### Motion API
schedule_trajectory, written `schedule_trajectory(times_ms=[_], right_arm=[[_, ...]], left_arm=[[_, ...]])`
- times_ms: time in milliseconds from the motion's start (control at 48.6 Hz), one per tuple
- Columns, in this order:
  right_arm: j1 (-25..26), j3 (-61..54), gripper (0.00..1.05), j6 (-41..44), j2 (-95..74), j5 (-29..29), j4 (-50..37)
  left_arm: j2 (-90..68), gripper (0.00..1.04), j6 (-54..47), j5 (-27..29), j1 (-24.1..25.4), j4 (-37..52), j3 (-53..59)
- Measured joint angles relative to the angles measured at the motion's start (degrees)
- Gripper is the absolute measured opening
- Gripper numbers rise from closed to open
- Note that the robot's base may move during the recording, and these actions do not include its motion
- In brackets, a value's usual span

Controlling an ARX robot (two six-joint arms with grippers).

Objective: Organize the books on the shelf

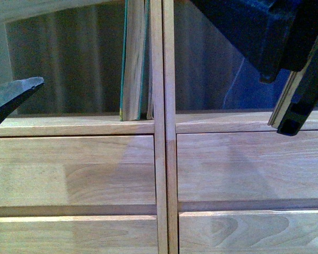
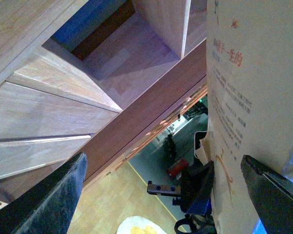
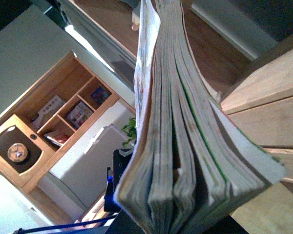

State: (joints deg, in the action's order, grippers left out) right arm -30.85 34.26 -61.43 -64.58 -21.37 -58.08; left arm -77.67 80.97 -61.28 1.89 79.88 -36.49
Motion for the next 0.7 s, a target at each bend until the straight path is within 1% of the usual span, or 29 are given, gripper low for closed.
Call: schedule_trajectory(times_ms=[82,247,329,432,659,700], right_arm=[[0.8,0.7,0.07,-0.4,-0.7,0.5,-0.3],[5.2,2.6,0.07,-2.4,-3.7,2.6,-1.3],[5.6,2.5,0.07,-3.3,-4.3,3.1,-1.3],[3.9,2.2,0.07,-3.3,-4.1,3.0,-1.4],[-2.4,1.7,0.07,-2.3,-3.7,3.8,0.5],[-3.4,1.7,0.07,-2.2,-3.7,3.8,0.5]], left_arm=[[0.0,0.97,0.1,0.0,0.0,0.0,0.0],[0.0,0.97,0.4,0.0,0.0,0.0,0.0],[0.0,0.97,0.4,0.0,0.0,0.0,0.0],[0.0,0.97,0.4,0.0,0.0,0.0,0.0],[0.0,0.97,0.8,0.0,0.0,0.0,0.0],[0.0,0.9,0.8,0.0,0.0,0.0,0.0]])
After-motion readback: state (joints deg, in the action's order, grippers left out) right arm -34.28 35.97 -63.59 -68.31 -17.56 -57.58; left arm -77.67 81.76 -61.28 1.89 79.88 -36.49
